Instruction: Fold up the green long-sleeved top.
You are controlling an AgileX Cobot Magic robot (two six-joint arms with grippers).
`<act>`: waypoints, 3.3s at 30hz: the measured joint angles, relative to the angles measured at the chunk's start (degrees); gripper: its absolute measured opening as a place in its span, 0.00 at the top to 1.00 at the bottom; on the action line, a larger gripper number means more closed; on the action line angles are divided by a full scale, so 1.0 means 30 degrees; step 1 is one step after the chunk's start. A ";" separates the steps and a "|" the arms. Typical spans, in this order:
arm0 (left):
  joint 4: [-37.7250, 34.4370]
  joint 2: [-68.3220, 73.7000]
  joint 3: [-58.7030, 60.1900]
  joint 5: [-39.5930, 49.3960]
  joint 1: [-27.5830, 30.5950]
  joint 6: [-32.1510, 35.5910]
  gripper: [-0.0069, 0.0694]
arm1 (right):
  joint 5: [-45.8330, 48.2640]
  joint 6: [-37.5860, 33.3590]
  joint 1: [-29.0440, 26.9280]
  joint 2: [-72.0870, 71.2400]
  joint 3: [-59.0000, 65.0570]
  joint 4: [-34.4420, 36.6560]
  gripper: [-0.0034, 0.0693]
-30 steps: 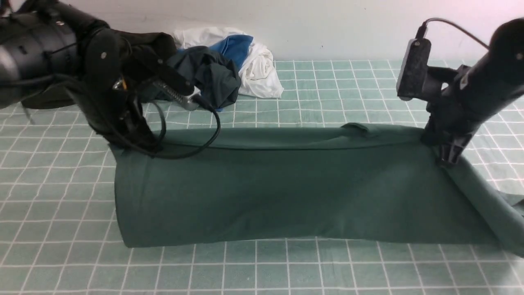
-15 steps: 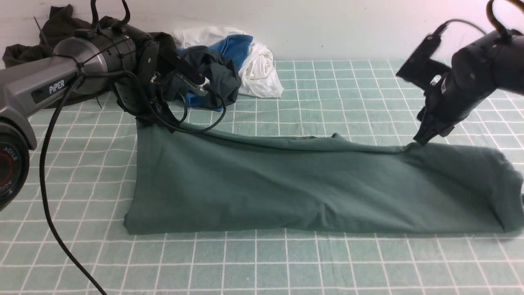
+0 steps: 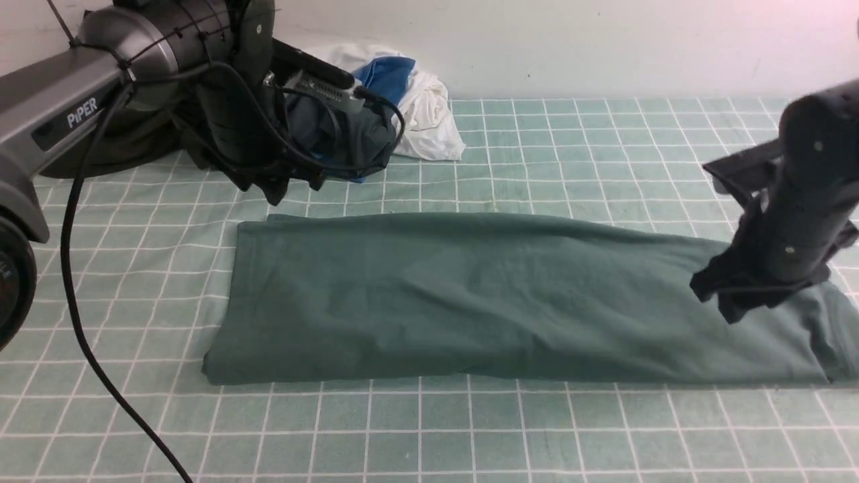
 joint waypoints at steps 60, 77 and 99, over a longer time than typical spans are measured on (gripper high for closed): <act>-0.4460 -2.2215 1.4837 -0.0069 -0.0386 0.1221 0.91 | -0.3235 -0.1684 0.8884 -0.1463 -0.7405 0.6354 0.93; -0.0993 -3.3257 2.3411 -0.2505 -0.0386 -0.2217 0.91 | -0.0428 -0.2114 1.1658 0.5647 -1.6334 0.8468 0.41; 0.0576 -3.7115 2.5168 -0.4085 -0.0386 -0.3031 0.91 | -0.0175 -0.3880 1.1640 -1.0080 -0.3368 0.5726 0.97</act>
